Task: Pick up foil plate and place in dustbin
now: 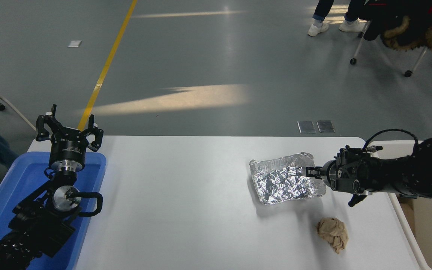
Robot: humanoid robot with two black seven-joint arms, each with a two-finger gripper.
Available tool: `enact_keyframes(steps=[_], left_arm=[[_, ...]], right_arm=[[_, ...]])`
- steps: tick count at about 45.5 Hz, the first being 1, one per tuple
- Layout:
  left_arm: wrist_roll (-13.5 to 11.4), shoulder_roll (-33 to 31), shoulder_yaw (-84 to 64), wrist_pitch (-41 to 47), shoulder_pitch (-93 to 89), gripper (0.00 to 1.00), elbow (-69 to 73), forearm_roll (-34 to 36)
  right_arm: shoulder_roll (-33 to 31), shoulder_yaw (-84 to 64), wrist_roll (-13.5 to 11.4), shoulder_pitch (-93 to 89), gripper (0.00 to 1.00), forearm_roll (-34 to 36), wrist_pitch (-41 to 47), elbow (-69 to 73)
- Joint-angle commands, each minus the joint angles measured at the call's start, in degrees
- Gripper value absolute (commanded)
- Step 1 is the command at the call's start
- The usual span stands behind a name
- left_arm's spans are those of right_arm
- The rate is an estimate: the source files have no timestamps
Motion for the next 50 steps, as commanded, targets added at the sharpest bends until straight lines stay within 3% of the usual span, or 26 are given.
enact_keyframes(steps=[1,6,12,17,20,40,50], left_arm=[[0.01,0.00,0.00,-0.01,0.00,0.99,-0.09,0.03],[0.01,0.00,0.09,-0.01,-0.09,0.99,-0.09,0.03],[0.01,0.00,0.09,-0.01,-0.09,0.99,0.00,0.03],[0.01,0.00,0.09,-0.01,-0.09,0.99,0.00,0.03],[0.01,0.00,0.09,-0.01,-0.09,0.99,0.00,0.03],[0.01,0.00,0.09,-0.01,-0.09,0.99,0.00,0.03],[0.01,0.00,0.09,-0.01,-0.09,0.99,0.00,0.03]], right_arm=[[1.66,1.51,0.22,-4.08,0.86,-2.90,-0.48,-4.67],[2.37,1.60,0.22,-5.93,0.82,-4.48,-0.48,-7.05],[2.90,2.30,0.31,-7.43,0.69,-6.59,-0.22,-8.81],[2.90,2.39,0.31,-8.22,0.35,-6.59,0.75,-8.99],[2.90,2.39,0.40,-8.22,0.00,-6.51,2.24,-9.07],[2.11,6.70,0.40,-5.06,0.00,-5.45,5.06,-7.32],[-3.69,6.52,0.31,5.12,0.00,-3.52,4.27,6.11]])
